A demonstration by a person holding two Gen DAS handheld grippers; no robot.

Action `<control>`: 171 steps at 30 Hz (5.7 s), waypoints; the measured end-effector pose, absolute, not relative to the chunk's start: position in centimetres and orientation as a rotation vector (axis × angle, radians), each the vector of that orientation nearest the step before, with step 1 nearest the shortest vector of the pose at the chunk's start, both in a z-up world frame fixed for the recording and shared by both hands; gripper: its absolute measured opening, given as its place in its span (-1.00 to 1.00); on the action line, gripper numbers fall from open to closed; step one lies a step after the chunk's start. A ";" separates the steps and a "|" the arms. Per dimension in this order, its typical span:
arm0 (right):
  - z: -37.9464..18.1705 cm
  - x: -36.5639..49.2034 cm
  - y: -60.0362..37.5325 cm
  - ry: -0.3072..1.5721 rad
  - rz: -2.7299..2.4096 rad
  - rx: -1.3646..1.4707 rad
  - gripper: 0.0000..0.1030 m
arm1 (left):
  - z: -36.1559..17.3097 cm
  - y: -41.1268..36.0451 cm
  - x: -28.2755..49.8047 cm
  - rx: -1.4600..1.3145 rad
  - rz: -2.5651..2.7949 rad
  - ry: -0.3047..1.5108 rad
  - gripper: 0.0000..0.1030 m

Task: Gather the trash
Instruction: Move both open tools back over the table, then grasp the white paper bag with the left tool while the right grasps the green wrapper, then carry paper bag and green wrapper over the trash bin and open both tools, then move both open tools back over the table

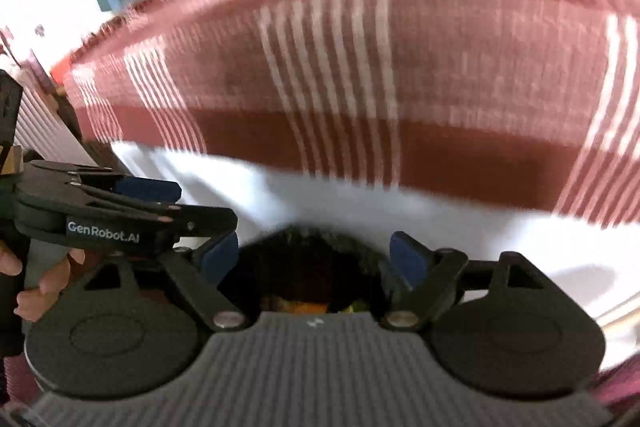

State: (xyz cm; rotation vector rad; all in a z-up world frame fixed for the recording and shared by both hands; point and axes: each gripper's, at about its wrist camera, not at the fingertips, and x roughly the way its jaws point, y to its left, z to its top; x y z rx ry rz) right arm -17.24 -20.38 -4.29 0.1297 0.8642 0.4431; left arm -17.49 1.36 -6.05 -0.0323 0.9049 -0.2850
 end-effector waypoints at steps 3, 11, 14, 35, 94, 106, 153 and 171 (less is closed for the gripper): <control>-1.2 -16.9 -20.9 0.769 0.445 0.113 0.77 | -2.3 1.6 -16.5 -0.035 -0.306 0.809 0.66; 4.8 -13.2 -23.3 0.569 0.302 0.040 0.78 | 3.8 0.6 -11.3 -0.043 -0.304 0.636 0.74; 6.1 -11.0 -24.6 0.521 0.220 0.033 0.78 | 4.8 -0.4 -7.9 -0.072 -0.295 0.624 0.74; 4.8 8.7 -34.4 0.578 0.014 0.217 0.73 | -0.1 -11.6 12.6 -0.046 -0.143 0.635 0.88; 5.5 -15.2 -22.1 0.610 0.357 0.094 -0.38 | 4.4 -0.4 -19.0 -0.083 -0.222 0.491 -0.65; 1.9 -21.8 -19.8 0.724 0.412 0.097 -0.38 | 0.3 1.1 -25.3 -0.057 -0.215 0.604 -0.65; -3.7 -19.8 -18.3 0.891 0.408 0.067 0.28 | -5.6 1.5 -22.1 -0.065 -0.187 0.870 0.47; 6.3 -12.3 -23.7 0.596 0.282 0.066 0.62 | 6.4 1.3 -11.1 -0.059 -0.237 0.596 0.71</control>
